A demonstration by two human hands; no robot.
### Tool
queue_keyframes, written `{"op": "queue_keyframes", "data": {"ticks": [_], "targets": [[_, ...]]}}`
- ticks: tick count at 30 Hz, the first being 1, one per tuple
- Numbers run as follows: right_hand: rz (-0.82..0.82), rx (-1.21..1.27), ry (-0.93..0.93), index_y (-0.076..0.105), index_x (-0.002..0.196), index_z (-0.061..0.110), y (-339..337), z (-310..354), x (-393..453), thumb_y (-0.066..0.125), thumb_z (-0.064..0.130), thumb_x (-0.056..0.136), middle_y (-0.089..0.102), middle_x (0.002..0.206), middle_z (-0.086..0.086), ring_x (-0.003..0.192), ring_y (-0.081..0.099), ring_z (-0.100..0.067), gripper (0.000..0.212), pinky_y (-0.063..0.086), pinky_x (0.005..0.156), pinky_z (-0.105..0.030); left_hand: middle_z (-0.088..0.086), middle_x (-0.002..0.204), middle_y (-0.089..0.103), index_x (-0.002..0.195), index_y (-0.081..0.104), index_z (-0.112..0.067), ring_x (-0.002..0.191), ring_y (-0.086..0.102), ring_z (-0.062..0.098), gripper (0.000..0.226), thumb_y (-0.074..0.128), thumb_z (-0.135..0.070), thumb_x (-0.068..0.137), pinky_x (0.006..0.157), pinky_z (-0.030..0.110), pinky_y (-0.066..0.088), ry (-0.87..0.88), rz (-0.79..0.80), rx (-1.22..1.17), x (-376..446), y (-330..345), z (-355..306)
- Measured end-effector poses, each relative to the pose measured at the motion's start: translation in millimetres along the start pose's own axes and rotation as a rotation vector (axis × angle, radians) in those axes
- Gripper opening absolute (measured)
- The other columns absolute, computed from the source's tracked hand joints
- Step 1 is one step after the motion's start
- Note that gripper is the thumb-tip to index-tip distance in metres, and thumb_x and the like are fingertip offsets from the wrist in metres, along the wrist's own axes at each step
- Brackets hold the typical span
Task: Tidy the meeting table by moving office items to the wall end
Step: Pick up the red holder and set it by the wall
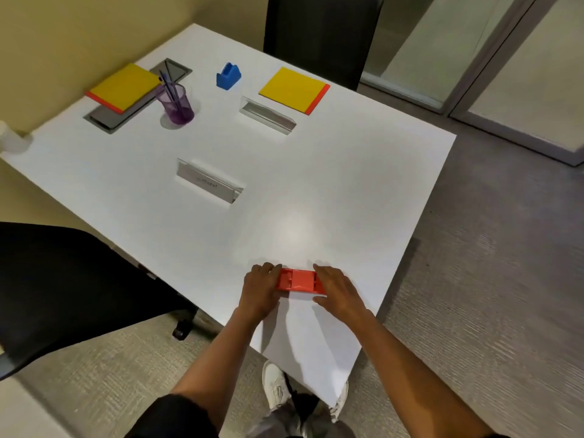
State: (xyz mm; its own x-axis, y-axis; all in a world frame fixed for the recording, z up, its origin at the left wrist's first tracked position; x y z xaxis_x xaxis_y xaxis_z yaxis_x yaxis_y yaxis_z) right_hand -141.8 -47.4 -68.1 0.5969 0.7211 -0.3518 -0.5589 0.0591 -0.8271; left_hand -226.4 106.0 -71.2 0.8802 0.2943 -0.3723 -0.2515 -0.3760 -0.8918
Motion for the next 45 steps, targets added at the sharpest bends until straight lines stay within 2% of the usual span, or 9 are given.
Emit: {"op": "queue_keyframes", "data": {"ticks": [4, 6, 9, 13, 18, 23, 30, 35, 45], "targets": [[-0.027, -0.066, 0.019, 0.034, 0.148, 0.015, 6, 5, 11, 0.059, 0.018, 0.092, 0.042, 0.147, -0.006, 0.132, 0.04, -0.025, 0.062, 0.034, 0.108, -0.031, 0.003, 0.132, 0.051, 0.14, 0.041, -0.021, 0.111, 0.05, 0.03, 0.061, 0.058, -0.022, 0.082, 0.085, 0.035, 0.045, -0.049, -0.023, -0.032, 5, 6, 9], [-0.057, -0.112, 0.033, 0.041, 0.144, 0.015, 7, 7, 13, 0.053, 0.017, 0.094, 0.048, 0.138, -0.005, 0.123, 0.046, -0.025, 0.052, 0.04, 0.1, -0.031, 0.002, 0.127, 0.054, 0.133, 0.047, -0.021, 0.106, 0.051, 0.029, 0.051, 0.056, -0.02, 0.083, 0.079, 0.035, 0.044, -0.061, -0.059, -0.048, 6, 5, 9], [-0.046, -0.125, 0.036, 0.049, 0.136, 0.016, 8, 12, 14, 0.056, 0.013, 0.091, 0.052, 0.13, -0.005, 0.115, 0.048, -0.025, 0.046, 0.044, 0.092, -0.031, 0.001, 0.121, 0.056, 0.12, 0.053, -0.018, 0.1, 0.052, 0.028, 0.039, 0.061, -0.022, 0.081, 0.076, 0.036, 0.045, -0.046, -0.082, -0.07, 2, 3, 12], [-0.029, -0.114, -0.006, 0.053, 0.13, 0.015, -2, 22, 15, 0.061, 0.012, 0.088, 0.053, 0.126, -0.005, 0.113, 0.048, -0.024, 0.043, 0.045, 0.089, -0.031, 0.0, 0.111, 0.058, 0.112, 0.056, -0.017, 0.097, 0.051, 0.027, 0.05, 0.075, -0.033, 0.069, 0.078, 0.038, 0.046, -0.031, -0.075, -0.193, -8, -3, 17], [-0.061, -0.106, -0.112, 0.054, 0.129, 0.017, -26, 44, 15, 0.062, 0.018, 0.089, 0.055, 0.125, -0.002, 0.111, 0.05, -0.021, 0.04, 0.045, 0.088, -0.029, 0.005, 0.119, 0.059, 0.12, 0.057, -0.013, 0.107, 0.051, 0.028, 0.044, 0.07, -0.023, 0.08, 0.086, 0.037, 0.045, -0.05, -0.207, -0.361, -32, -29, 27], [-0.061, -0.075, -0.231, 0.052, 0.132, 0.015, -51, 78, 8, 0.062, 0.009, 0.085, 0.052, 0.128, -0.002, 0.117, 0.046, -0.022, 0.049, 0.046, 0.09, -0.033, 0.003, 0.128, 0.055, 0.129, 0.052, -0.015, 0.114, 0.047, 0.025, 0.05, 0.07, -0.023, 0.083, 0.094, 0.037, 0.042, -0.108, -0.311, -0.362, -70, -60, 33], [-0.075, -0.047, -0.516, 0.052, 0.133, 0.009, -90, 152, -4, 0.068, 0.005, 0.084, 0.054, 0.129, -0.008, 0.121, 0.047, -0.027, 0.052, 0.041, 0.099, -0.032, 0.0, 0.128, 0.057, 0.129, 0.053, -0.017, 0.116, 0.047, 0.02, 0.057, 0.077, -0.03, 0.078, 0.096, 0.029, 0.04, -0.229, -0.519, -0.374, -138, -108, 53], [-0.107, -0.05, -0.685, 0.051, 0.135, 0.005, -106, 215, -9, 0.067, 0.003, 0.084, 0.054, 0.133, -0.012, 0.124, 0.046, -0.029, 0.054, 0.04, 0.102, -0.034, -0.002, 0.122, 0.06, 0.125, 0.056, -0.019, 0.114, 0.048, 0.02, 0.056, 0.079, -0.031, 0.075, 0.09, 0.023, 0.035, -0.311, -0.645, -0.349, -183, -145, 84], [-0.172, -0.092, -0.84, 0.049, 0.136, 0.006, -115, 370, 4, 0.069, 0.006, 0.085, 0.052, 0.135, -0.013, 0.125, 0.046, -0.028, 0.055, 0.04, 0.104, -0.038, -0.002, 0.103, 0.064, 0.114, 0.061, -0.019, 0.099, 0.049, 0.017, 0.048, 0.079, -0.033, 0.072, 0.078, 0.027, 0.041, -0.358, -0.888, -0.231, -262, -230, 175]]}}
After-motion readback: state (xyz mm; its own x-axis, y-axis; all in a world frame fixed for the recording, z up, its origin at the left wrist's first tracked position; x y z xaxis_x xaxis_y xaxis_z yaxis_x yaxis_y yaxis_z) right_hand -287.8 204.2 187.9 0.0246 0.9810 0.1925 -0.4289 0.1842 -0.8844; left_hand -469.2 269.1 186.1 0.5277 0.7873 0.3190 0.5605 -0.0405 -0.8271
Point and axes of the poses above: each hand's wrist, its own x-axis towards the middle knuckle, its own y-axis out of the palm, z = x × y, the point moved 7 cm from there along x, towards the middle knuckle
